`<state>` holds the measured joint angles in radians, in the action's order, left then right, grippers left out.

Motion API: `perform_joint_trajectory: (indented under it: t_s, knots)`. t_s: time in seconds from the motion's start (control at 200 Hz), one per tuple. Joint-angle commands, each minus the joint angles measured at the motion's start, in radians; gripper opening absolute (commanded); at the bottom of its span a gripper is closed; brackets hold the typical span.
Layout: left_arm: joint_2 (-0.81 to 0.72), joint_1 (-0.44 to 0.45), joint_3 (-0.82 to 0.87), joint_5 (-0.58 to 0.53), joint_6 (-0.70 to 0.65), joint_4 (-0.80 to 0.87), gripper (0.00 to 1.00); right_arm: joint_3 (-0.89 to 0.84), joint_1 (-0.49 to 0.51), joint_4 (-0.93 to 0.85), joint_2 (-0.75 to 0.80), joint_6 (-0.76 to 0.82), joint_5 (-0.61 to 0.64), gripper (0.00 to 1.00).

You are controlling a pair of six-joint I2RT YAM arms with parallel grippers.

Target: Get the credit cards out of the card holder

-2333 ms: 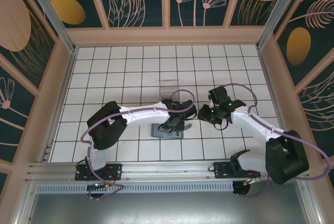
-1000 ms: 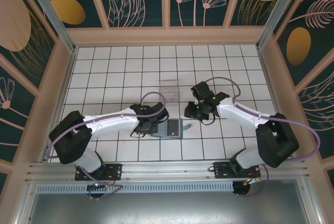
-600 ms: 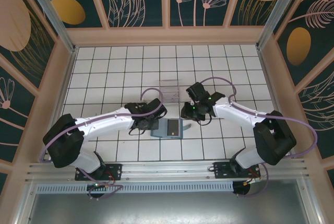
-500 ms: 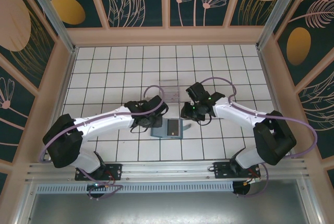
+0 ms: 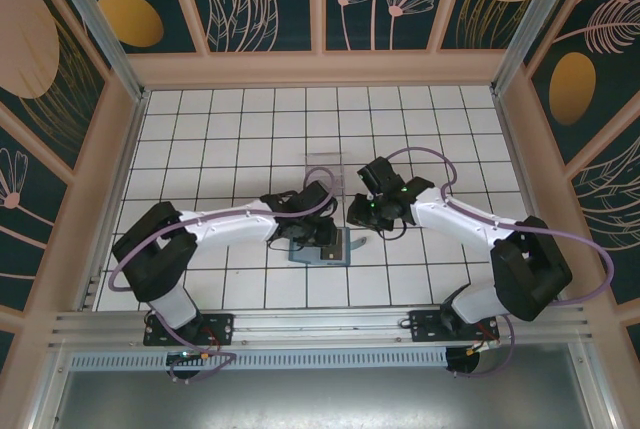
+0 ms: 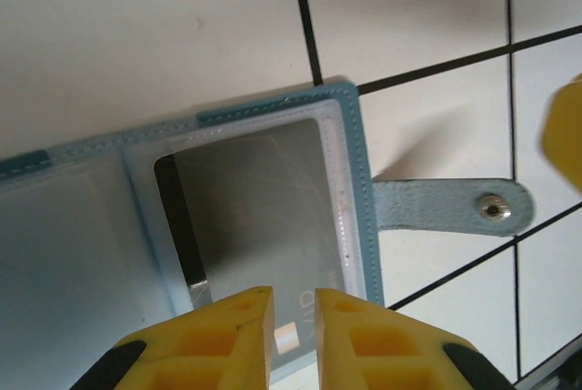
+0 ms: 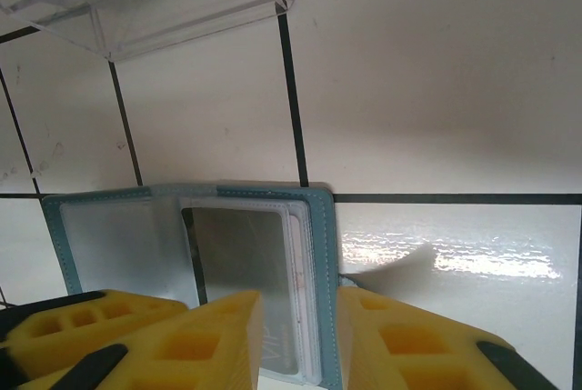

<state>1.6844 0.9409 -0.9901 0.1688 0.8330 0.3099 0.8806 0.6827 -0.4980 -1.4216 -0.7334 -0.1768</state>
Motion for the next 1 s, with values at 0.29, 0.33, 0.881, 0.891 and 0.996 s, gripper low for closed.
perform_joint_trajectory:
  t_s: [0.29, 0.33, 0.881, 0.891, 0.996]
  knots:
    - [0.018, -0.022, 0.097, -0.016, -0.003, -0.011, 0.16, 0.002, 0.030, -0.014, -0.002, -0.032, 0.030, 0.28]
    - [0.023, -0.022, 0.105, -0.017, -0.002, -0.017, 0.16, 0.005, 0.032, -0.014, -0.005, -0.032, 0.031, 0.29]
    - [-0.048, -0.022, 0.127, -0.008, 0.064, -0.074, 0.16, 0.026, 0.055, 0.005, -0.029, -0.028, -0.014, 0.29]
    - [-0.050, -0.022, 0.127, -0.010, 0.064, -0.074, 0.16, 0.026, 0.055, 0.006, -0.030, -0.026, -0.015, 0.29]
    - [-0.073, -0.023, 0.125, -0.022, 0.066, -0.080, 0.16, 0.025, 0.064, 0.015, -0.054, -0.026, -0.024, 0.28]
